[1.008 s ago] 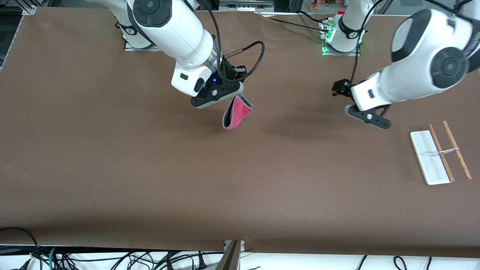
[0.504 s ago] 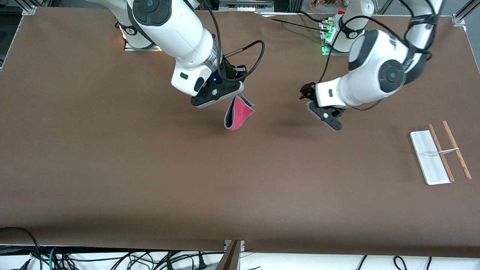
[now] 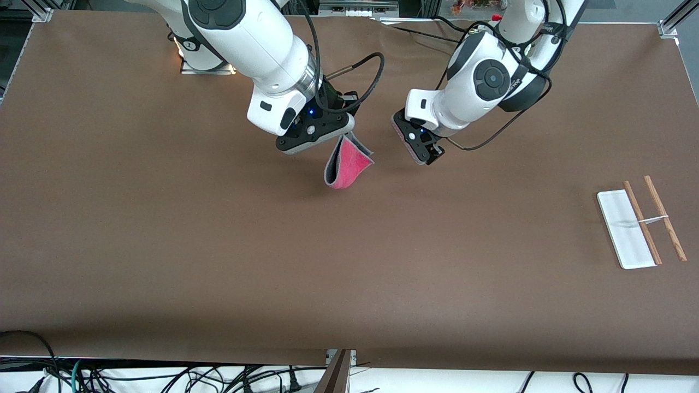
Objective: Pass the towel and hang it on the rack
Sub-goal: 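Move the left gripper toward the towel held by the right gripper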
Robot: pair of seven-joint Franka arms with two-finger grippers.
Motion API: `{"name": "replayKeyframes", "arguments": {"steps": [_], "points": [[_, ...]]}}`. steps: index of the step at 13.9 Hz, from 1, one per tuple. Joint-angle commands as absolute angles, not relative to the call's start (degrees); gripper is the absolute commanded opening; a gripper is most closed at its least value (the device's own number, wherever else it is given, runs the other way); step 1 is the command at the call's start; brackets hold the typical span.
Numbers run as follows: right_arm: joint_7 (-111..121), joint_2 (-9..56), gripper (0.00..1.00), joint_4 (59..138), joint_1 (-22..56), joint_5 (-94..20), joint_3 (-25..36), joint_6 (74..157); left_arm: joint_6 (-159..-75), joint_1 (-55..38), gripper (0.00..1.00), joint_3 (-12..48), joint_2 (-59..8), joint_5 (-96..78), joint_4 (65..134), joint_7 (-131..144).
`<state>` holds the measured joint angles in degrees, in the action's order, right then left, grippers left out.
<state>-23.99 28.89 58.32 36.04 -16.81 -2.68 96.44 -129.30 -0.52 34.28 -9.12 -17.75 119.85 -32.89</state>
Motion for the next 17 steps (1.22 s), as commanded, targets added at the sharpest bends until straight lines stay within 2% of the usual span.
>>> {"name": "replayKeyframes", "arguments": {"steps": [1, 4, 9, 11, 17], "points": [[-24.43, 28.12, 0.00, 58.62, 36.39, -17.58, -2.29, 96.59, -132.79, 0.18, 1.00, 36.64, -7.12, -21.26, 121.64, -40.32], [-24.52, 28.12, 0.00, 58.62, 36.39, -17.58, -2.29, 96.68, -139.03, -0.96, 1.00, 39.55, -8.69, -21.10, 121.73, -43.24], [-24.26, 28.12, 0.00, 58.62, 36.39, -17.58, -2.29, 96.59, -143.95, -1.76, 1.00, 39.38, -10.63, -20.83, 121.82, -52.64], [-24.26, 28.12, 0.00, 58.62, 36.39, -17.58, -2.29, 96.59, -148.69, -1.76, 1.00, 39.29, -12.91, -20.83, 121.73, -55.71], [-24.17, 28.12, 0.00, 58.62, 36.39, -17.58, -2.29, 96.59, -150.47, -1.85, 1.00, 39.20, -14.67, -23.81, 121.55, -56.77]]}}
